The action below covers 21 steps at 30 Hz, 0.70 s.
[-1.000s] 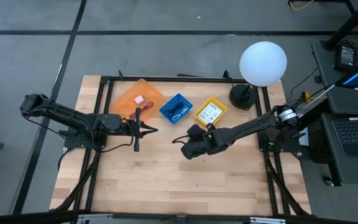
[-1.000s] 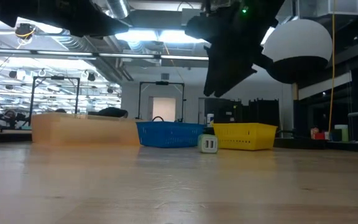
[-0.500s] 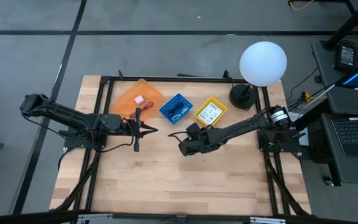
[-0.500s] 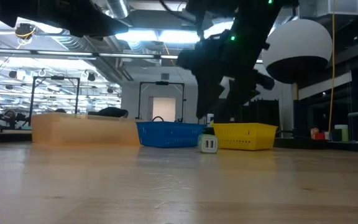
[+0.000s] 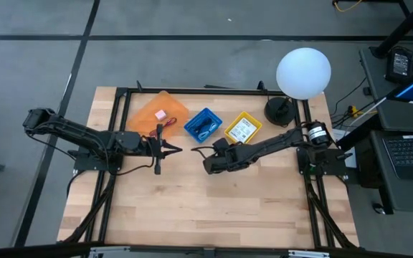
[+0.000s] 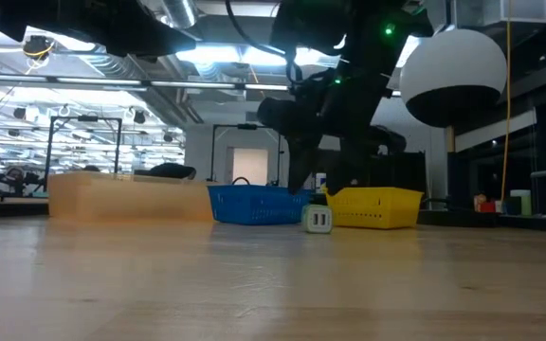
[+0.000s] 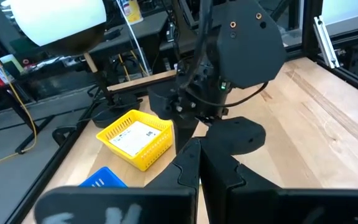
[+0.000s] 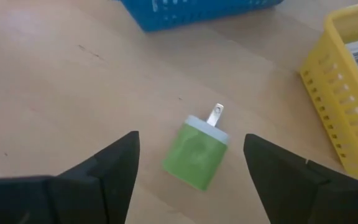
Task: Pick and place items into bin
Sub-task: Put the green charger adapter into the orange bin
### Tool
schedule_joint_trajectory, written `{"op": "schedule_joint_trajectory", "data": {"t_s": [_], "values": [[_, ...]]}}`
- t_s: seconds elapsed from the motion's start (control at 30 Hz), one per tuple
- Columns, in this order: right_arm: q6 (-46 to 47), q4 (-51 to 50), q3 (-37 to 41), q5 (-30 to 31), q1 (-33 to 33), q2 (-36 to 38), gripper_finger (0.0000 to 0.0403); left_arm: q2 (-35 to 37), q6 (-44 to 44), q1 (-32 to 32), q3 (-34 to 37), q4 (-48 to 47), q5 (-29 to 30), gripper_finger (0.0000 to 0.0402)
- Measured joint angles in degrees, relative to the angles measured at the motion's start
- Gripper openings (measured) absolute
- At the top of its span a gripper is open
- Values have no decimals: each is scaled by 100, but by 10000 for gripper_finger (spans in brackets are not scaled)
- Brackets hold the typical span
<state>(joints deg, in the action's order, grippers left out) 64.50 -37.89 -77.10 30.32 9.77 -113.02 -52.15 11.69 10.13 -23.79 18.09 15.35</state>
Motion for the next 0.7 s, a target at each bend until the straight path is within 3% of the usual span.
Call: {"op": "schedule_joint_trajectory", "data": {"t_s": [0.3, 0.5, 0.7], "values": [[590, 195, 451, -24, -23, -4, 268, -1, -53, 0, -2, -29, 0, 5], [588, 989, 824, -41, -23, -4, 268, -1, -62, 0, -2, -29, 0, 6], [562, 1079, 994, -40, -23, -4, 268, -1, -61, 0, -2, -29, 0, 6]]}}
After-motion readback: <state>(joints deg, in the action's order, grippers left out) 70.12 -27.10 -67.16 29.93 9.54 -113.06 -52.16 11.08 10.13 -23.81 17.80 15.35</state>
